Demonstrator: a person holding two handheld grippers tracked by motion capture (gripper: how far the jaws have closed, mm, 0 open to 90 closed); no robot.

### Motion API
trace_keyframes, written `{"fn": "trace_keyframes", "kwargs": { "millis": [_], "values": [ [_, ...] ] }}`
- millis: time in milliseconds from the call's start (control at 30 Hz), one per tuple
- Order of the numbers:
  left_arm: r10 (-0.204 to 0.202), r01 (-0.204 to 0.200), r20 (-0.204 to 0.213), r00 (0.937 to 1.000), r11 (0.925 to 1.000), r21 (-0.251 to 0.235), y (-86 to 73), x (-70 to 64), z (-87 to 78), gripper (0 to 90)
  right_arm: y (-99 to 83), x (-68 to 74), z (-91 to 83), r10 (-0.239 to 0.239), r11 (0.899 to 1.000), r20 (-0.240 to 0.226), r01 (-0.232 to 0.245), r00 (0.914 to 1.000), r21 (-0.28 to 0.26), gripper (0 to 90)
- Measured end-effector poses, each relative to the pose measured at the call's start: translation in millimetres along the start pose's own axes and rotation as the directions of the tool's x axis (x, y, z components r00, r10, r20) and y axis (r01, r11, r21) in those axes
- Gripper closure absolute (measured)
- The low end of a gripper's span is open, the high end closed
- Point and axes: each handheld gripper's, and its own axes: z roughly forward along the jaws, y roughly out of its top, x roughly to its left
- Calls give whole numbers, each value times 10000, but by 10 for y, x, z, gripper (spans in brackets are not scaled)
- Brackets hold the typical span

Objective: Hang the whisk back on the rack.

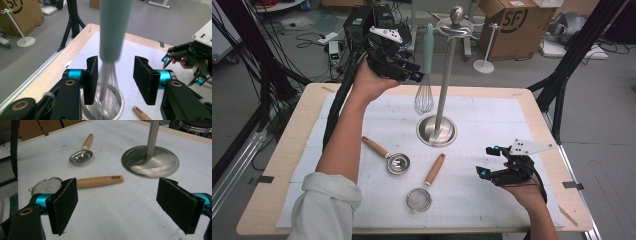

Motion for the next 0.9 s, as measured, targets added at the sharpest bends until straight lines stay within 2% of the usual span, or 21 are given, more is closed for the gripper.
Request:
{"fn": "trace_keyframes", "kwargs": {
  "millis": [33, 167, 300, 433, 500, 600, 800, 900],
  "values": [
    [-97, 97, 49, 9999, 9999, -126, -20, 2, -11, 520, 0, 1, -1, 3, 10000, 2, -3, 10000, 13, 166],
    [-322, 324, 159, 9994, 9994, -111, -81, 5, -59, 455, 0, 5, 2, 35, 10000, -18, -35, 10000, 33, 166],
    [-244, 246, 49, 9997, 9989, -398, -145, -37, -117, 386, 1, 7, 4, 51, 10000, -37, -51, 10000, 70, 166],
    [-129, 131, 89, 9999, 9997, -225, -217, -89, -138, 350, 0, 7, 11, -3, 10000, -49, 3, 10000, 83, 167],
    [-82, 85, 187, 9998, 9998, -158, -247, -129, -142, 339, 1, 8, 13, 6, 10000, -53, -6, 10000, 92, 167],
    [7, 5, 500, 9987, 9997, -234, -300, -192, -144, 335, 0, 7, 12, -7, 10000, -52, 8, 10000, 69, 166],
    [86, -51, 829, 9965, 9991, -419, -379, -280, -162, 308, 2, 14, 17, -18, 10000, -44, 18, 10000, 72, 167],
    [85, -58, 1022, 9947, 9996, -260, -423, -311, -150, 303, 2, 13, 18, 23, 9999, -45, -23, 10000, 109, 167]
  ]
}}
